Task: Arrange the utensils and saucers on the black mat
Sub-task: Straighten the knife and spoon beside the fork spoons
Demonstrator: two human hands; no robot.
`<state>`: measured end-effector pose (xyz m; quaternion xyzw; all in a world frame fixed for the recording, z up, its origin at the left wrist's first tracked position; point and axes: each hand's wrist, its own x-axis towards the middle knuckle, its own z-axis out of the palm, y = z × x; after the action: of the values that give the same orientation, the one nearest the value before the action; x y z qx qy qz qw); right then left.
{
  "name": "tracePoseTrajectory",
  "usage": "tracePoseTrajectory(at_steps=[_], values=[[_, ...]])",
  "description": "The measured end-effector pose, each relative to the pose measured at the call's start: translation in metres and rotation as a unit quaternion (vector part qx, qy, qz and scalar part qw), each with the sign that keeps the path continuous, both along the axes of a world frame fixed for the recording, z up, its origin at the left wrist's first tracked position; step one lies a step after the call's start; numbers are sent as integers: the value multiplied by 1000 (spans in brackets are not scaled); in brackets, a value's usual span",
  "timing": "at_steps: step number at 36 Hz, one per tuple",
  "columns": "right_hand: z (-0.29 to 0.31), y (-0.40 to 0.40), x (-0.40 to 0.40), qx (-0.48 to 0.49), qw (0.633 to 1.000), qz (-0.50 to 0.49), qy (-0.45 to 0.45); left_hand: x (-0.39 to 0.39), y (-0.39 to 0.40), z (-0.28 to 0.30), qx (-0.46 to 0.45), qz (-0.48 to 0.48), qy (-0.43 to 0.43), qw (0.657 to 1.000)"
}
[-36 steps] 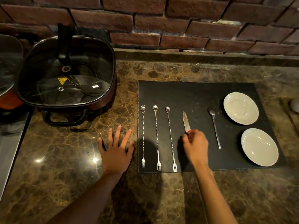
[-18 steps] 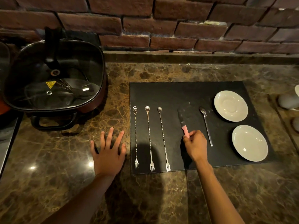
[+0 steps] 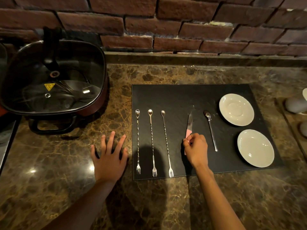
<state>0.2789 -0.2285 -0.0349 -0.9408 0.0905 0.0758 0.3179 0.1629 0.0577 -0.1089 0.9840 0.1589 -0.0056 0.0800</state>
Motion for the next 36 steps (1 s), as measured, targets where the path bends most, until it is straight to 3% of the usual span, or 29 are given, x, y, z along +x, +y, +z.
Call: tracePoseTrajectory(at_steps=[25,30,36], values=[[4,-7,7,22,999,18,46,-1,2,-3,10,6,5,1000],[7,-8,13,82,995,-46,45,-1,0,-1,7,7,9,1000],[19,-32,39,60,993,-94,25,0,-1,4,1,15,21,1000]])
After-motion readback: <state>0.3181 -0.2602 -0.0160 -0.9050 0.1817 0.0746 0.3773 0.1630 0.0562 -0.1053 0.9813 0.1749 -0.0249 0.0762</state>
